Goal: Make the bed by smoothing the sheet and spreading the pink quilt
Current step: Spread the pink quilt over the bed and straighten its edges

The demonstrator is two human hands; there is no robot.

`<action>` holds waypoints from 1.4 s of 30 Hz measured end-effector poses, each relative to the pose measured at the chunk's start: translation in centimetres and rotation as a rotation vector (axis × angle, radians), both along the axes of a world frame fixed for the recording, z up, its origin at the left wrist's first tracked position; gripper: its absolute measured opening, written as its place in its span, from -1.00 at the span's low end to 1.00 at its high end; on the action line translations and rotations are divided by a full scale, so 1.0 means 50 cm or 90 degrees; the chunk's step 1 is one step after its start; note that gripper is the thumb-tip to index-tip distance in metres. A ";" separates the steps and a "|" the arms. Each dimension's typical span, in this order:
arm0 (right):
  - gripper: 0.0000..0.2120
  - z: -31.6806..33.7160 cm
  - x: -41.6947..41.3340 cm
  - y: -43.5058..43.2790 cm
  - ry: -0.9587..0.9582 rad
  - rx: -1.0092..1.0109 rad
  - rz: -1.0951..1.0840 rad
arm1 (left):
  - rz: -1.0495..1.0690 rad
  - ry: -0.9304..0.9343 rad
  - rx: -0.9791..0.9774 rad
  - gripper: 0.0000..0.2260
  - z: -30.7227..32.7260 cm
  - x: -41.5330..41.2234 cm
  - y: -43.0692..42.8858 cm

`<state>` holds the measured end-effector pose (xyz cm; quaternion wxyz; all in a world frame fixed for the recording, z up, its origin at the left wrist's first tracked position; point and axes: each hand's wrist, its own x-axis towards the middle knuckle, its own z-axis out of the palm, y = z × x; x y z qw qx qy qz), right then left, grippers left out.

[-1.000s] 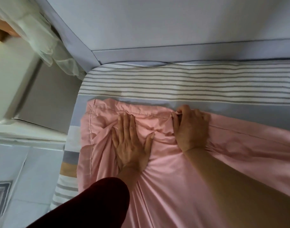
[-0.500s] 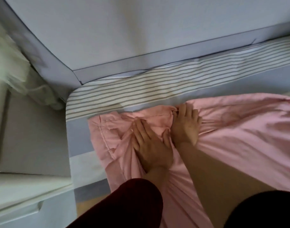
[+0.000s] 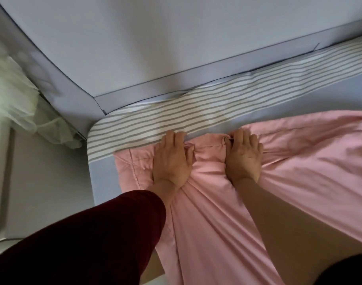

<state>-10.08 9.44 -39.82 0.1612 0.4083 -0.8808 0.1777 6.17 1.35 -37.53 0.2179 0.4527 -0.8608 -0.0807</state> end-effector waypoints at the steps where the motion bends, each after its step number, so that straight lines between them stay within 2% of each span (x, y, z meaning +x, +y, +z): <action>1: -0.87 0.000 -0.001 0.001 0.000 -0.002 0.002 | 0.002 -0.001 0.003 -0.70 -0.001 -0.002 0.002; 6: -0.89 0.005 -0.002 0.002 0.001 -0.023 0.007 | -0.001 0.010 -0.005 -0.82 0.000 -0.005 0.003; 13: -0.86 0.009 -0.001 0.000 -0.013 -0.023 0.009 | -0.011 0.005 -0.030 -0.84 -0.005 -0.003 0.000; 20: -0.70 0.019 0.003 -0.006 -0.046 -0.021 -0.012 | -0.018 0.000 -0.018 -0.82 -0.003 -0.002 -0.002; 24: -0.62 0.039 0.010 -0.006 -0.091 -0.071 -0.040 | -0.029 -0.005 -0.011 -0.78 0.005 0.002 -0.001; 29: -0.66 0.110 0.015 -0.054 -0.332 -0.096 -0.311 | -0.045 -0.039 -0.016 -0.80 0.019 0.005 -0.002; 32: -0.39 0.139 0.001 -0.074 -0.399 -0.096 -0.410 | -0.063 -0.059 -0.019 -0.81 0.023 0.005 -0.004; 34: -0.26 0.145 -0.011 -0.074 -0.416 -0.048 -0.448 | -0.079 -0.052 -0.011 -0.84 0.025 0.008 -0.003; 36: -0.36 0.156 -0.024 -0.077 -0.436 -0.030 -0.492 | -0.092 -0.052 0.008 -0.86 0.028 0.007 -0.008; 39: -0.61 0.164 -0.048 -0.080 -0.502 -0.094 -0.553 | -0.106 -0.026 0.044 -0.90 0.034 0.003 -0.019; 42: -0.66 0.161 -0.067 -0.093 -0.740 -0.332 -0.504 | -0.103 0.050 0.078 -0.90 0.058 -0.010 -0.059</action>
